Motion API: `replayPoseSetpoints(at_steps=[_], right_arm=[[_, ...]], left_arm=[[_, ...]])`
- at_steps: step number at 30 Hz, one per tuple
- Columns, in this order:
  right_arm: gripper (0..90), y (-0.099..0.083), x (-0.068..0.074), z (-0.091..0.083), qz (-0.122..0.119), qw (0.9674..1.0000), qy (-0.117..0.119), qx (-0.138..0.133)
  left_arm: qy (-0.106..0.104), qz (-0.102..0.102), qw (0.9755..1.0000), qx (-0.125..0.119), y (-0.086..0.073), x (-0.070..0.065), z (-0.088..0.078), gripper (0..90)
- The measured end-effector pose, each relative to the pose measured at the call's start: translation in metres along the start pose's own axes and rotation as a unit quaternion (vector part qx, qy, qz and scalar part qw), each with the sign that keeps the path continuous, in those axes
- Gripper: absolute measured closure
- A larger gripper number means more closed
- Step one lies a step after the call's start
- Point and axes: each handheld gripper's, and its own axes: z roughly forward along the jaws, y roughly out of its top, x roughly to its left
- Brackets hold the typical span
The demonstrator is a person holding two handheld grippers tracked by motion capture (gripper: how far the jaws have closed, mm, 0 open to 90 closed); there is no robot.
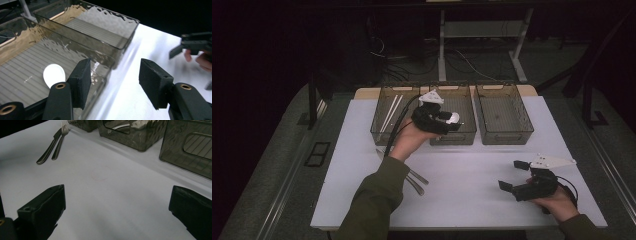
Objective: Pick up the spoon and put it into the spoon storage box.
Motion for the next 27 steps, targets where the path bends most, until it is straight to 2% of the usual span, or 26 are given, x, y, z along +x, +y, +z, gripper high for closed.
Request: replayPoseSetpoints(at_steps=[6, 10, 13, 16, 19, 24, 27], right_arm=[[0.8, 0.000, 0.000, 0.000, 0.000, 1.0000, 0.000, 0.000], [0.8, 0.000, 0.000, 0.000, 0.001, 1.0000, -0.001, 0.000], [0.8, 0.000, 0.001, 0.000, 0.008, 1.0000, 0.001, 0.005], [0.8, 0.000, 0.001, 0.000, 0.003, 1.0000, 0.000, 0.003], [0.8, 0.000, 0.000, 0.001, 0.003, 1.0000, -0.002, 0.002], [0.8, 0.000, 0.000, 0.001, 0.000, 1.0000, -0.003, 0.000], [0.8, 0.000, 0.000, 0.001, 0.000, 1.0000, -0.004, 0.000]], left_arm=[[0.003, -0.004, 0.9999, -0.009, -0.022, -0.012, -0.022, 43.0], [0.011, -0.011, 0.9998, -0.016, -0.038, -0.017, -0.038, 47.4], [0.023, -0.013, 0.9996, -0.009, -0.051, -0.021, -0.048, 52.9], [0.036, -0.011, 0.9993, -0.007, -0.065, -0.026, -0.057, 61.5], [0.048, -0.002, 0.9988, 0.006, -0.078, -0.030, -0.065, 73.2], [0.055, -0.001, 0.9985, 0.005, -0.097, -0.036, -0.080, 89.0], [0.056, -0.008, 0.9984, 0.008, -0.108, -0.040, -0.088, 89.1]])
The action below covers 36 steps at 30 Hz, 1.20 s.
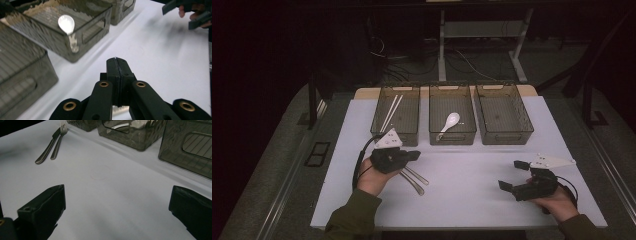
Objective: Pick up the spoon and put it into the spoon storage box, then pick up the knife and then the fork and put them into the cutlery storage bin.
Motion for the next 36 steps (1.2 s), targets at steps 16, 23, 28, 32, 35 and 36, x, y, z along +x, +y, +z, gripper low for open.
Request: replayPoseSetpoints(at_steps=[16, 23, 28, 32, 35, 36], right_arm=[[0.8, 0.000, 0.001, 0.000, -0.002, 1.0000, -0.001, 0.001], [0.8, 0.000, 0.001, 0.000, -0.002, 1.0000, 0.000, 0.001], [0.8, 0.000, 0.001, 0.000, -0.002, 1.0000, 0.000, 0.001], [0.8, 0.000, 0.000, 0.000, -0.002, 1.0000, -0.001, 0.001], [0.8, 0.000, 0.001, 0.001, -0.001, 1.0000, 0.000, 0.003], [0.8, 0.000, 0.001, 0.001, -0.001, 1.0000, 0.000, 0.004]], left_arm=[[-0.002, -0.015, 0.9989, 0.044, -0.041, -0.006, 0.000, 89.1], [-0.011, -0.005, 0.9967, 0.081, -0.045, -0.006, 0.020, 89.1], [-0.011, 0.009, 0.9946, 0.103, -0.046, -0.007, 0.032, 89.0], [-0.014, 0.008, 0.9939, 0.109, -0.047, -0.005, 0.037, 89.1], [-0.015, 0.012, 0.9930, 0.116, -0.047, -0.005, 0.043, 89.1], [-0.015, 0.014, 0.9928, 0.118, -0.047, -0.005, 0.045, 89.1]])
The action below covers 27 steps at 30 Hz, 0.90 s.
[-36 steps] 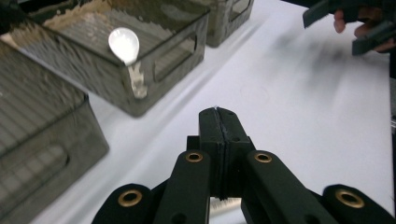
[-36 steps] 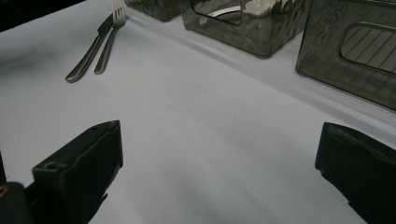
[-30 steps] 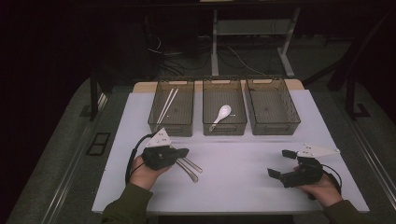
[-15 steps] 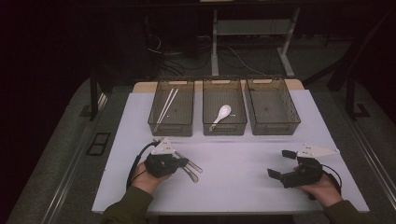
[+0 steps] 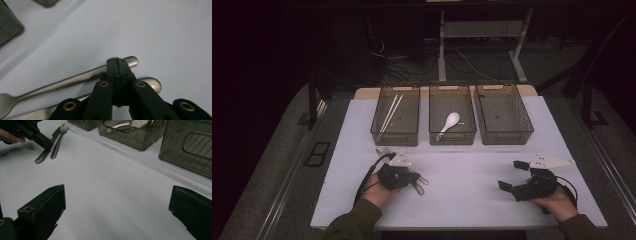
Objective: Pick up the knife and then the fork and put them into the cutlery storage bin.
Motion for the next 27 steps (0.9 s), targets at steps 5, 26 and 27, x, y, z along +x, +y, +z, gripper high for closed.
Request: replayPoseSetpoints(at_steps=[5, 26, 27], right_arm=[[0.8, 0.000, -0.001, 0.001, 0.000, 1.0000, 0.000, 0.000], [0.8, 0.000, -0.002, 0.001, 0.003, 1.0000, -0.001, 0.000], [0.8, 0.000, -0.002, 0.001, 0.003, 1.0000, -0.001, 0.000]], left_arm=[[-0.006, 0.007, 0.9999, 0.007, 0.003, -0.002, 0.007, 89.1], [-0.001, 0.016, 0.9999, -0.004, 0.033, 0.017, 0.038, 89.1], [-0.001, 0.015, 0.9999, -0.003, 0.035, 0.018, 0.040, 89.1]])
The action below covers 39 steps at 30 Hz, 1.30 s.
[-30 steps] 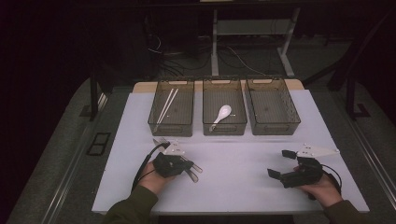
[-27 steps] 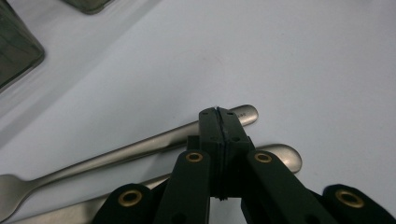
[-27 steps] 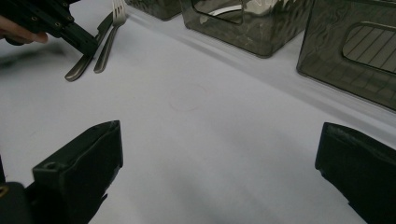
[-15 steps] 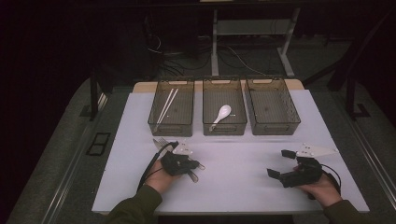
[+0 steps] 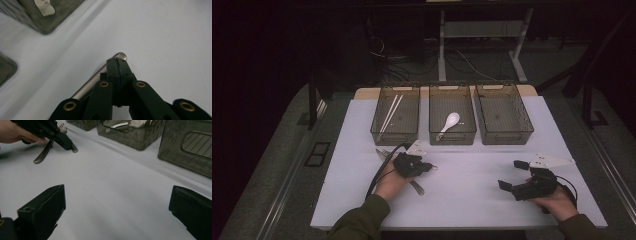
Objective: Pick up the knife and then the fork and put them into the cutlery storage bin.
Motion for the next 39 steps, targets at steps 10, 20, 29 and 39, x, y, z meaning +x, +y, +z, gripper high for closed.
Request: replayPoseSetpoints(at_steps=[10, 20, 29, 39], right_arm=[[0.8, 0.000, 0.000, -0.001, 0.001, 1.0000, 0.000, 0.000], [0.8, 0.000, 0.000, -0.001, 0.000, 1.0000, 0.000, -0.002], [0.8, -0.001, -0.001, -0.001, 0.003, 1.0000, 0.000, 0.000], [0.8, -0.001, -0.001, -0.001, 0.003, 1.0000, 0.001, 0.000]], left_arm=[[-0.009, -0.002, 0.9997, -0.021, 0.013, 0.009, 0.003, 88.6], [0.007, -0.015, 0.9992, -0.038, -0.003, 0.038, -0.047, 71.5], [0.004, -0.001, 1.0000, -0.009, -0.021, 0.057, -0.046, 65.8], [-0.006, 0.001, 0.9999, 0.009, -0.026, 0.064, -0.034, 67.9]])
